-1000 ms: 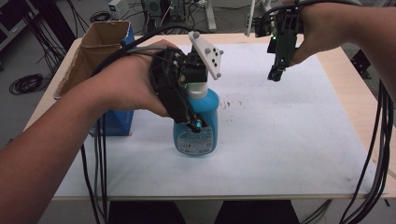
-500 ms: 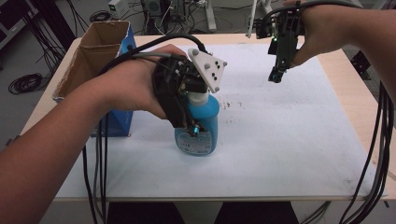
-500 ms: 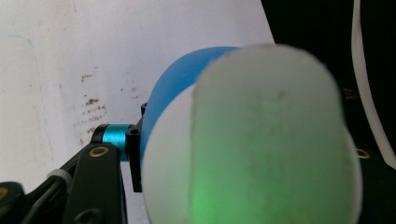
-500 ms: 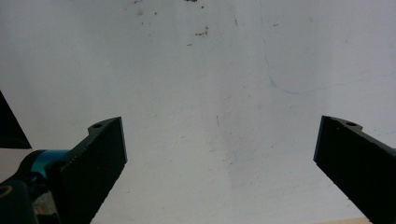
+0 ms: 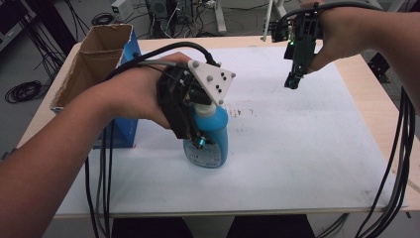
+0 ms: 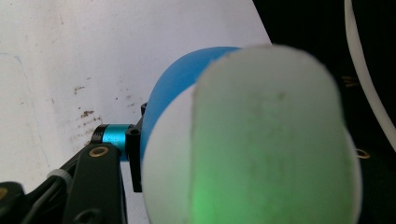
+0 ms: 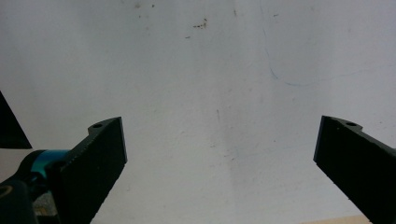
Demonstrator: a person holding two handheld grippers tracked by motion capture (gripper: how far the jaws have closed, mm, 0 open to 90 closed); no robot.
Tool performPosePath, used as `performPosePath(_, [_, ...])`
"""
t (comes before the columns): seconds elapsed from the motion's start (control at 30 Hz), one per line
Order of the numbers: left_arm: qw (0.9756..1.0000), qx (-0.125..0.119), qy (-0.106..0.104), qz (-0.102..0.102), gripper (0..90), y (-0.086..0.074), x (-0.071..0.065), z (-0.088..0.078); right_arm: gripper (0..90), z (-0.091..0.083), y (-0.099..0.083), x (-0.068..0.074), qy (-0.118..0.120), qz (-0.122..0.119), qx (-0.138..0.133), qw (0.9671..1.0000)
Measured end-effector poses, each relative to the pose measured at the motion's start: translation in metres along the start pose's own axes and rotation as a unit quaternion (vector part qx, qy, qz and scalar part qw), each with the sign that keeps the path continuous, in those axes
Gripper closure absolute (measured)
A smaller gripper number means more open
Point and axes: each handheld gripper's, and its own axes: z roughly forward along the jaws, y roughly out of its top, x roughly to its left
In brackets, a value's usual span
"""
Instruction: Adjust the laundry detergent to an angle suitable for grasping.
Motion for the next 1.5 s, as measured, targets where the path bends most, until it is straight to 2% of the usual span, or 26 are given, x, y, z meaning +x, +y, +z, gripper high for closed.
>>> performPosePath(0.17, [1.0000, -0.005, 0.001, 0.004, 39.9, -0.002, -0.001, 0.005, 1.5, 0.000, -0.001, 0.000, 0.001, 0.001, 0.002, 1.0000])
performPosePath(0.4, [0.9999, 0.010, 0.003, 0.005, 39.9, -0.005, -0.002, 0.012, 1.4, 0.001, 0.000, -0.001, 0.001, -0.004, -0.001, 1.0000])
performPosePath(0.5, [1.0000, 0.007, 0.003, 0.004, 39.9, -0.007, -0.002, 0.011, 1.4, 0.002, 0.000, -0.001, 0.001, -0.008, -0.002, 1.0000])
performPosePath(0.53, [1.0000, 0.008, 0.004, 0.003, 39.9, -0.007, -0.002, 0.011, 1.4, 0.002, 0.000, -0.001, 0.002, -0.002, 0.000, 1.0000])
performPosePath(0.83, [1.0000, 0.005, -0.001, -0.002, 39.8, -0.009, 0.001, 0.012, 1.5, 0.004, 0.000, -0.001, 0.003, 0.001, 0.000, 1.0000])
performPosePath(0.93, [0.9999, 0.012, -0.006, -0.011, 39.8, -0.008, 0.003, 0.012, 1.5, 0.004, 0.000, -0.001, 0.003, 0.001, -0.001, 1.0000])
performPosePath(1.0, [0.9984, 0.047, -0.011, -0.028, 39.8, -0.009, 0.005, 0.016, 1.4, 0.004, -0.001, -0.001, 0.002, -0.002, 0.001, 1.0000])
performPosePath(1.07, [0.9973, 0.062, -0.014, -0.037, 39.8, -0.012, 0.004, 0.020, 1.4, 0.004, -0.001, -0.001, 0.002, 0.001, 0.000, 1.0000])
performPosePath(1.27, [0.9978, 0.029, -0.017, -0.056, 38.6, -0.017, 0.003, 0.011, 1.4, 0.005, -0.002, -0.002, 0.003, 0.005, 0.002, 1.0000])
performPosePath(1.5, [0.9972, 0.031, -0.012, -0.066, 34.8, -0.018, 0.000, 0.005, 1.4, 0.006, -0.001, -0.004, 0.005, 0.004, -0.001, 1.0000])
